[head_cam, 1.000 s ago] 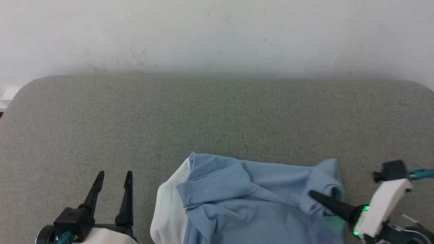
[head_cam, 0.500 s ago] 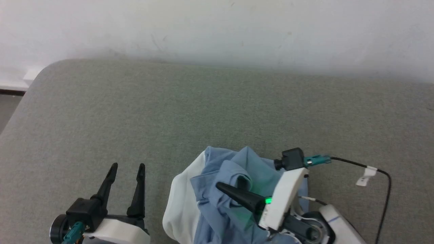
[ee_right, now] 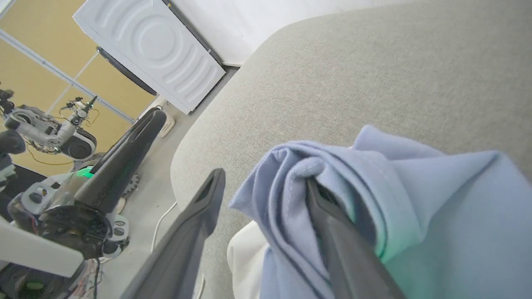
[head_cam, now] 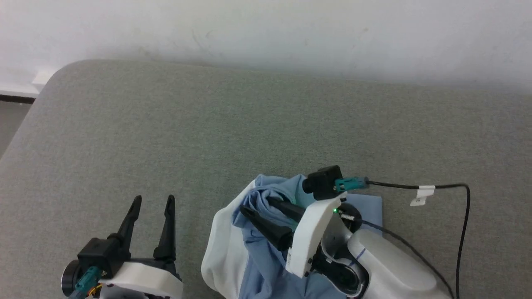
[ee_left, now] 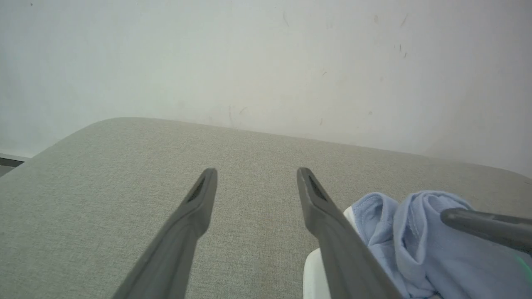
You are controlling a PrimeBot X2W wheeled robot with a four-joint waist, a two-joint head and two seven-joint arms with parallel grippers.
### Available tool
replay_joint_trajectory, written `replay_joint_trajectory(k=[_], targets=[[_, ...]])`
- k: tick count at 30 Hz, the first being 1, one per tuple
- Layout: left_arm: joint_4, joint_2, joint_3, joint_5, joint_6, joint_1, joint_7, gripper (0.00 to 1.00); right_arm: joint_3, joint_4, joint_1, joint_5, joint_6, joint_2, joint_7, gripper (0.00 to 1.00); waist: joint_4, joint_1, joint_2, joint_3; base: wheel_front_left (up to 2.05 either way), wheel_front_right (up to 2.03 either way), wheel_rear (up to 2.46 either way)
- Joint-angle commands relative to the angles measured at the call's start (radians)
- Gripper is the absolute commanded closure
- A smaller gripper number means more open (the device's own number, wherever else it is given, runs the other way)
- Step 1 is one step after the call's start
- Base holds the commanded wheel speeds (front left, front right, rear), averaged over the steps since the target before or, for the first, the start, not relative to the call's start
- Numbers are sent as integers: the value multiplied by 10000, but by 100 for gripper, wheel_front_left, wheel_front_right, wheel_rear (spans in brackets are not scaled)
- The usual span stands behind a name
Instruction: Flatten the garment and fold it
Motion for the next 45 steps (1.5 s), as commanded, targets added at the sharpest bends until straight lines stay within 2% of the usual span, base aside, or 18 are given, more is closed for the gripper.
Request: replay_joint_trajectory(k=[1,6,10,12,15,21,24,27,33,38,42,45], targets=[[13,-38,57,69,-71,-11,-46,0,73,-63,-182,-248,-6,-165,-104,0,-129,-1,0,-97,0,0,0],[60,-61,241,106,-141,202,-47,0,403,-1000,-316,-1715,-6,-950,-576,0,-485,-1,0,-345,0,0,0],[122,-26,348,111,-178,307,-48,0,-338,-1834,158,-2826,-6,-1585,-897,0,-750,-1,0,-499,0,0,0],[123,-8,376,118,-176,362,-48,0,-1232,-2202,583,-3686,-6,-1803,-1218,0,-864,-1,0,-561,0,0,0],[73,5,420,106,-146,437,-48,0,-2926,-2953,1526,-5000,-6,-1790,-1763,0,-1012,-1,0,-622,0,0,0],[32,49,575,44,-98,611,-48,0,-6315,-4850,3715,-7123,-6,-1302,-2039,0,-1254,-1,0,-726,0,0,0],[43,50,630,12,-55,702,-49,0,-7431,-5700,4689,-7681,-6,-926,-1924,0,-1321,-1,0,-828,0,0,0],[65,46,654,-16,-32,753,-49,0,-8010,-6427,5539,-8016,-6,-593,-1771,0,-1368,-1,0,-893,0,0,0],[114,67,699,-71,15,849,-49,0,-8841,-6849,6763,-7840,-6,-179,-1001,0,-1491,-1,0,-990,0,0,0],[176,52,755,-116,77,909,-49,0,-9898,-5733,6920,-6158,-6,-24,703,0,-1545,-1,0,-1044,0,0,0],[255,22,731,-136,65,904,-49,0,-9685,-4334,6751,-4441,-6,-244,2906,0,-1435,-1,0,-1116,0,0,0],[298,-21,738,-152,65,892,-49,0,-9393,-3437,6515,-3198,-6,-93,4054,0,-1312,-1,0,-1168,0,0,0]])
